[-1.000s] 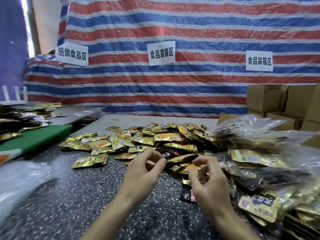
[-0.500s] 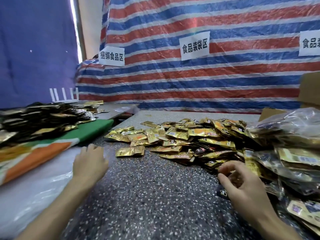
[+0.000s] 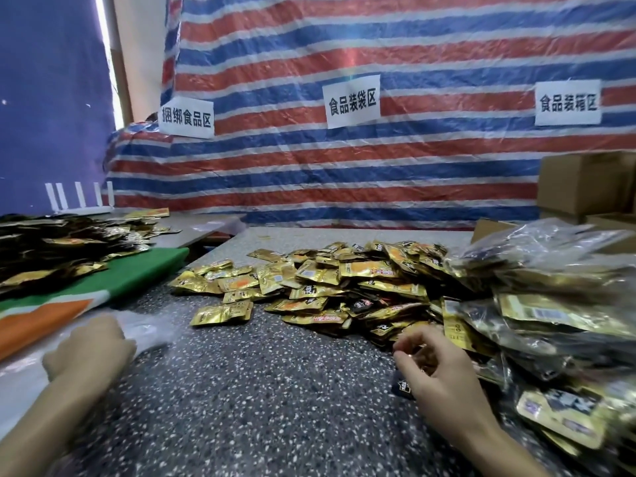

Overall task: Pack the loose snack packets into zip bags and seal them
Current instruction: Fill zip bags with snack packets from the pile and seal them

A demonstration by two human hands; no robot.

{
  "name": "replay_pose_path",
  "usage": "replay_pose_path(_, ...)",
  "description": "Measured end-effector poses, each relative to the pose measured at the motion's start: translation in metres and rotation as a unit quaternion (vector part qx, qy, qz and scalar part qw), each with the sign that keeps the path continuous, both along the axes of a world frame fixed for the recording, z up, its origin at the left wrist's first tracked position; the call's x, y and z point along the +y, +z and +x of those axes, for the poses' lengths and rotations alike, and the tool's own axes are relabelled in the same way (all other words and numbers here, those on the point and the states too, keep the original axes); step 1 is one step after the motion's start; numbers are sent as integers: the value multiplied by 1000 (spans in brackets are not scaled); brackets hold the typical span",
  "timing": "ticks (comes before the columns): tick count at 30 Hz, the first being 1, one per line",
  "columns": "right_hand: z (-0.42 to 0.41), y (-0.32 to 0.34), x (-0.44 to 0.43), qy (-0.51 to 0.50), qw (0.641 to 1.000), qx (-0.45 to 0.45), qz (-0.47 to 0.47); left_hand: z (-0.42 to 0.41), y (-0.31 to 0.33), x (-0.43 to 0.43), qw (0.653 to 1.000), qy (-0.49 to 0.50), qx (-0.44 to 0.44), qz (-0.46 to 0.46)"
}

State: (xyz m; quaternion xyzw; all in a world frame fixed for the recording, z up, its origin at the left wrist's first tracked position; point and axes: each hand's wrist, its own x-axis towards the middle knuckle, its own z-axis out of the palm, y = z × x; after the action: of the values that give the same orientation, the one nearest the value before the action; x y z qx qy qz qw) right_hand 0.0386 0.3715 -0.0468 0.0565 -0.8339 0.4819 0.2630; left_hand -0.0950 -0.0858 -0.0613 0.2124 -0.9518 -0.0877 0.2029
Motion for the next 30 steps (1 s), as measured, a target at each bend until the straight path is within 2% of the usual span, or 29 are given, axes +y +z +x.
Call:
replay_pose_path(3, 0, 0, 2, 2, 1000, -8, -21, 21, 31, 49, 994, -48, 97, 12)
replay_pose_path(6, -1, 4, 4, 34, 996, -15, -87, 54, 62, 121, 961, -200, 174, 79)
replay_pose_path(8, -1, 8, 4, 74, 984, -29, -160, 79, 77, 173, 907, -339, 195, 154)
replay_pose_path(11, -2, 15, 8, 125, 953, -55, -270, 97, 79, 233, 814, -496, 200, 225)
replay_pose_path(15, -2, 25, 21, 156, 917, -81, -358, 93, 52, 278, 753, -618, 163, 156)
replay_pose_path(20, -2, 35, 35, 127, 927, -130, -327, 88, 18, 291, 687, -687, 211, 110)
replay_pose_path(23, -3, 36, 37, 115, 926, -175, -314, 88, 13, 287, 671, -697, 238, 88)
replay_pose_path(26, -3, 35, 34, 135, 922, -202, -303, 89, 9, 284, 688, -695, 193, 85)
replay_pose_path(28, -1, 35, 33, 149, 924, -213, -279, 92, 10, 282, 701, -691, 121, 131)
replay_pose_path(30, 1, 35, 31, 173, 932, -217, -234, 95, 11, 283, 697, -677, 68, 224)
